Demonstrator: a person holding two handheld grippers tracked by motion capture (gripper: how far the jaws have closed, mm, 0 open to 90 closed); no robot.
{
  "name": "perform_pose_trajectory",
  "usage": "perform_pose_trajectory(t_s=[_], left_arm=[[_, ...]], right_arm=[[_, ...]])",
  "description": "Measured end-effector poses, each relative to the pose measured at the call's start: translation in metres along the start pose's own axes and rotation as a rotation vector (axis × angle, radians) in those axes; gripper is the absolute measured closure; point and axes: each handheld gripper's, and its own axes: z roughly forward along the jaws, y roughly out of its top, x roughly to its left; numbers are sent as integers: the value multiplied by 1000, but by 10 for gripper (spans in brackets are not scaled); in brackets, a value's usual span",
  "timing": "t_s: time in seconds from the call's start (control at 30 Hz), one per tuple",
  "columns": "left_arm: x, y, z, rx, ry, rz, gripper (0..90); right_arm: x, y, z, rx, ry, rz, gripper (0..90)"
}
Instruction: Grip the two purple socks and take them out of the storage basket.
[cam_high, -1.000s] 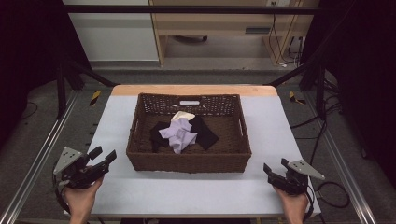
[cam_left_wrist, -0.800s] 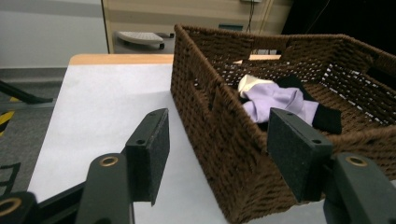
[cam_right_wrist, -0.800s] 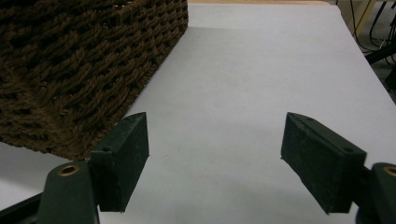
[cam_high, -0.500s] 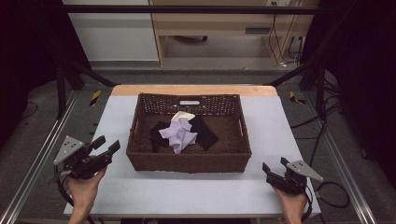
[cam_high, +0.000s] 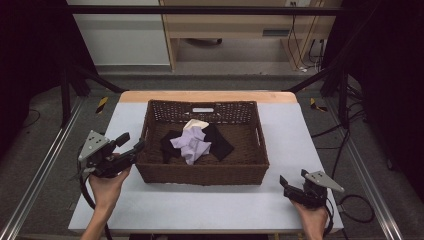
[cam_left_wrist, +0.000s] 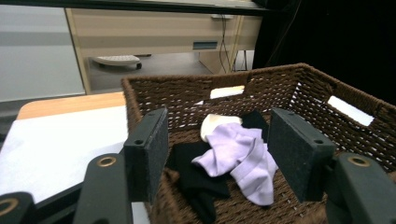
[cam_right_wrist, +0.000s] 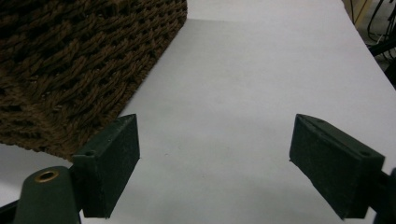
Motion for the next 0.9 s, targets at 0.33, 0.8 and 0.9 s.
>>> perform_pose_trajectory(t_s=[0.33,0.8,0.9], left_arm=[[-15,11,18,9,-14,27,381],[-32,22,46,41,-18,67,384],[-37,26,54,47,-19,76,385]], right_arm=[[3,-1,-2,-24,6,-43,215],[7,2,0,-56,-34,-40,181],[7,4,3,-62,-38,-42,173]])
